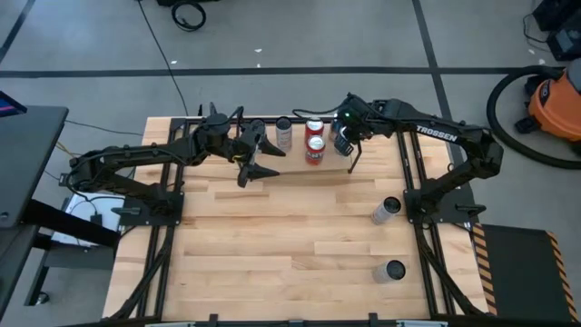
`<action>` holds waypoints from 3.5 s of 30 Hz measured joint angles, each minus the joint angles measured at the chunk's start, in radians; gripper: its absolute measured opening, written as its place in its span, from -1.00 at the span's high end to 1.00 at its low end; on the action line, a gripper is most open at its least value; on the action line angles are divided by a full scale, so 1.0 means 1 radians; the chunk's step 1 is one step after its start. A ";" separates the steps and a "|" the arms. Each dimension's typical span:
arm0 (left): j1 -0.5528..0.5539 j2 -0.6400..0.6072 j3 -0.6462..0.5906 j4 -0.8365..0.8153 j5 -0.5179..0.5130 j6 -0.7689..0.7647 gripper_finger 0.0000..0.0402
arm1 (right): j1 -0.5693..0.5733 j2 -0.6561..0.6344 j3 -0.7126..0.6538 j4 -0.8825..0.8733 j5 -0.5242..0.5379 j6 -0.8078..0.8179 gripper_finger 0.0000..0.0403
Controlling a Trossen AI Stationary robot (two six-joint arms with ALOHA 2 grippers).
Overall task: Place canned beverage on shelf
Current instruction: Adjust the blue soda can on the shelf
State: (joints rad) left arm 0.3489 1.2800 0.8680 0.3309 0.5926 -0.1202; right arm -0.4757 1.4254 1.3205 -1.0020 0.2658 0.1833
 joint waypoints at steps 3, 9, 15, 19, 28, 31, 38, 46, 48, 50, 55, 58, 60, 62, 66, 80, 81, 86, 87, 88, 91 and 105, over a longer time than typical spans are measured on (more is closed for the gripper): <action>0.000 0.000 0.000 -0.001 0.000 0.000 -0.57 | -0.007 0.014 0.000 -0.003 0.001 -0.001 0.71; 0.000 0.000 0.000 -0.002 0.000 0.000 -0.57 | -0.007 0.027 0.001 -0.005 -0.019 -0.003 0.71; 0.000 0.000 0.000 -0.002 0.000 0.001 -0.57 | -0.005 0.023 0.001 -0.008 -0.037 0.000 0.71; 0.000 0.000 0.000 -0.002 0.000 0.001 -0.57 | -0.005 0.021 0.002 -0.006 -0.089 0.000 0.71; 0.000 0.000 0.000 -0.002 0.000 0.001 -0.57 | -0.009 0.020 0.002 -0.007 -0.125 0.000 0.71; 0.000 0.000 0.000 -0.002 0.000 0.001 -0.57 | -0.013 0.021 0.002 -0.009 -0.113 0.001 0.71; 0.001 0.000 0.000 -0.002 0.000 0.001 -0.57 | -0.014 0.017 0.000 -0.013 -0.056 -0.004 0.71; 0.001 0.000 0.000 -0.002 0.000 0.001 -0.57 | -0.021 -0.006 0.000 -0.028 -0.003 -0.009 0.71; 0.001 0.000 0.000 -0.002 0.000 0.002 -0.57 | -0.025 -0.008 0.000 -0.035 0.002 -0.010 0.71; 0.001 0.000 0.000 -0.002 0.000 0.002 -0.57 | -0.030 -0.010 0.000 -0.037 0.006 -0.005 0.71; 0.001 0.000 0.000 -0.002 0.000 0.003 -0.57 | -0.049 -0.010 0.000 -0.057 0.029 0.003 0.71; 0.001 0.000 0.000 -0.001 0.000 0.003 -0.57 | -0.057 -0.010 0.000 -0.057 0.029 0.004 0.71; 0.001 0.000 0.000 -0.001 0.000 0.003 -0.57 | -0.061 -0.010 0.000 -0.057 0.029 0.005 0.71; 0.001 0.000 0.000 -0.001 0.000 0.003 -0.57 | -0.063 -0.010 0.000 -0.057 0.027 0.008 0.71; 0.001 0.000 0.000 -0.001 0.000 0.003 -0.57 | -0.064 -0.010 0.000 -0.056 -0.002 0.009 0.71; 0.001 0.000 0.000 -0.001 0.000 0.001 -0.57 | -0.079 -0.003 0.002 -0.058 -0.054 0.043 0.71; 0.001 0.000 0.000 -0.001 0.000 0.001 -0.57 | -0.081 -0.003 0.002 -0.058 -0.059 0.044 0.71; 0.001 0.000 0.000 -0.001 0.000 0.001 -0.57 | -0.081 -0.004 0.002 -0.058 -0.081 0.050 0.71; 0.001 0.000 0.000 -0.002 0.000 0.001 -0.57 | -0.081 -0.004 0.002 -0.058 -0.082 0.050 0.71; 0.001 0.000 0.000 -0.002 0.000 0.001 -0.57 | -0.081 -0.004 0.002 -0.058 -0.084 0.050 0.71; 0.001 0.000 0.000 -0.002 0.000 0.001 -0.57 | -0.081 -0.004 0.002 -0.059 -0.095 0.051 0.71; 0.001 0.000 0.000 -0.001 0.000 0.001 -0.57 | -0.081 -0.005 0.003 -0.042 -0.150 0.059 0.71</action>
State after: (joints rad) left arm 0.3500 1.2800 0.8684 0.3302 0.5922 -0.1196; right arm -0.5568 1.4208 1.3231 -1.0445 0.1162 0.2426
